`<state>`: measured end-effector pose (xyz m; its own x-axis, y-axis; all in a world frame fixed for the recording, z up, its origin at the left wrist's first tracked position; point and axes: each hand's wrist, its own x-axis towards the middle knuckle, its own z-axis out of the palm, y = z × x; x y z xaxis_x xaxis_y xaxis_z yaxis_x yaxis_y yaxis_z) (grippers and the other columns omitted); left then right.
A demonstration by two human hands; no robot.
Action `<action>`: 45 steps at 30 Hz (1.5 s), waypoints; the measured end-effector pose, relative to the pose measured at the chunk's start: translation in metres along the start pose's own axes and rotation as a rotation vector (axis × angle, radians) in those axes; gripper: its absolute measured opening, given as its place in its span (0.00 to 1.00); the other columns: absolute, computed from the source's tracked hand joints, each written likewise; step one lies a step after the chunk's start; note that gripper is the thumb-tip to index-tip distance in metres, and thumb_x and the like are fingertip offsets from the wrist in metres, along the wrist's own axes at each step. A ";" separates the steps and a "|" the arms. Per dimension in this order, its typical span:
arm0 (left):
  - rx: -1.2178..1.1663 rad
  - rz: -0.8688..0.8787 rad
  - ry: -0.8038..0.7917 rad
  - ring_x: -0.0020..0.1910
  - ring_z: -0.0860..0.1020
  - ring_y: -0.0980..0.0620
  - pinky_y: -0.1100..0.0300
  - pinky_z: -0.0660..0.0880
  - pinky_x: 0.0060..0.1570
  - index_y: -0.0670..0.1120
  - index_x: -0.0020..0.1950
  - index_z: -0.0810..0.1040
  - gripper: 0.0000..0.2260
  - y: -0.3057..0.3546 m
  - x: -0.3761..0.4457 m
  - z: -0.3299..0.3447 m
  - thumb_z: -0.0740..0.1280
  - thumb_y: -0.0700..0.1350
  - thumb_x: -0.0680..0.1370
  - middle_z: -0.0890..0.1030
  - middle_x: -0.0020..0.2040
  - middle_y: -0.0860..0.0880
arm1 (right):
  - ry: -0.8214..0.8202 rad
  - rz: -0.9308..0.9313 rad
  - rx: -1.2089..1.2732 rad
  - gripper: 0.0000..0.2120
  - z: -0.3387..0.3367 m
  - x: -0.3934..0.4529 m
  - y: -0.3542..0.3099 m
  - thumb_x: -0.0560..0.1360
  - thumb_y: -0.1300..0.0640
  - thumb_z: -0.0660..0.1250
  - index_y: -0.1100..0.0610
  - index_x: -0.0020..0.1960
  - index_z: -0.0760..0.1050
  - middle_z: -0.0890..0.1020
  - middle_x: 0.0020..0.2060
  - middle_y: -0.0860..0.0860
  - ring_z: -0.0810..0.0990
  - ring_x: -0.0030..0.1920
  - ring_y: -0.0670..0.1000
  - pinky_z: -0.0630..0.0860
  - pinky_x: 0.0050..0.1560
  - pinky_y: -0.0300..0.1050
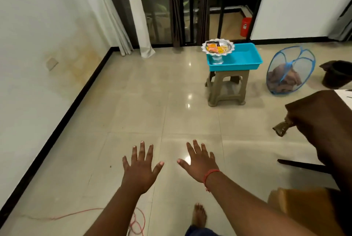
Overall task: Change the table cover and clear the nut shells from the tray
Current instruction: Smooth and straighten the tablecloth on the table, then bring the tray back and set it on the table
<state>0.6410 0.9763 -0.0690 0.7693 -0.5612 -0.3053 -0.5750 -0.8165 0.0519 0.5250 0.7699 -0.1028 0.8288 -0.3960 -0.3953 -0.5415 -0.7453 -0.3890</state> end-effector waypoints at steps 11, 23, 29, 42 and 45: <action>-0.043 0.074 0.006 0.79 0.37 0.45 0.36 0.42 0.74 0.57 0.79 0.35 0.39 0.036 0.271 -0.095 0.32 0.74 0.71 0.34 0.80 0.50 | 0.055 0.113 0.046 0.44 -0.138 0.225 0.030 0.71 0.22 0.43 0.43 0.80 0.41 0.41 0.80 0.47 0.42 0.80 0.55 0.47 0.76 0.63; 0.074 0.309 -0.030 0.80 0.39 0.43 0.34 0.44 0.74 0.56 0.80 0.37 0.36 0.067 0.597 -0.187 0.39 0.72 0.76 0.37 0.81 0.48 | 0.179 0.304 0.050 0.41 -0.272 0.457 0.058 0.73 0.25 0.45 0.44 0.80 0.44 0.43 0.80 0.48 0.44 0.80 0.57 0.50 0.75 0.64; 0.115 0.467 0.088 0.79 0.37 0.44 0.35 0.43 0.74 0.57 0.80 0.36 0.36 0.130 0.715 -0.228 0.39 0.71 0.76 0.34 0.80 0.49 | 0.328 0.357 -0.095 0.42 -0.337 0.552 0.098 0.72 0.25 0.43 0.47 0.80 0.44 0.45 0.80 0.54 0.49 0.79 0.62 0.55 0.73 0.66; 0.017 0.307 -0.116 0.80 0.43 0.43 0.36 0.49 0.74 0.54 0.81 0.41 0.35 0.274 0.949 -0.256 0.48 0.68 0.79 0.39 0.81 0.47 | 0.076 0.516 0.127 0.37 -0.463 0.743 0.280 0.80 0.34 0.52 0.49 0.81 0.44 0.43 0.80 0.51 0.47 0.79 0.59 0.53 0.76 0.63; 0.073 0.375 -0.206 0.80 0.47 0.43 0.37 0.51 0.74 0.52 0.81 0.45 0.34 0.298 0.996 -0.253 0.53 0.64 0.81 0.42 0.82 0.47 | 0.059 0.576 0.283 0.35 -0.473 0.765 0.313 0.81 0.39 0.55 0.53 0.81 0.48 0.50 0.80 0.55 0.52 0.79 0.60 0.54 0.77 0.58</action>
<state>1.3059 0.1397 -0.1172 0.4358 -0.7725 -0.4619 -0.8281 -0.5452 0.1305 1.0565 -0.0196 -0.1336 0.3966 -0.7250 -0.5631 -0.9115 -0.2380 -0.3355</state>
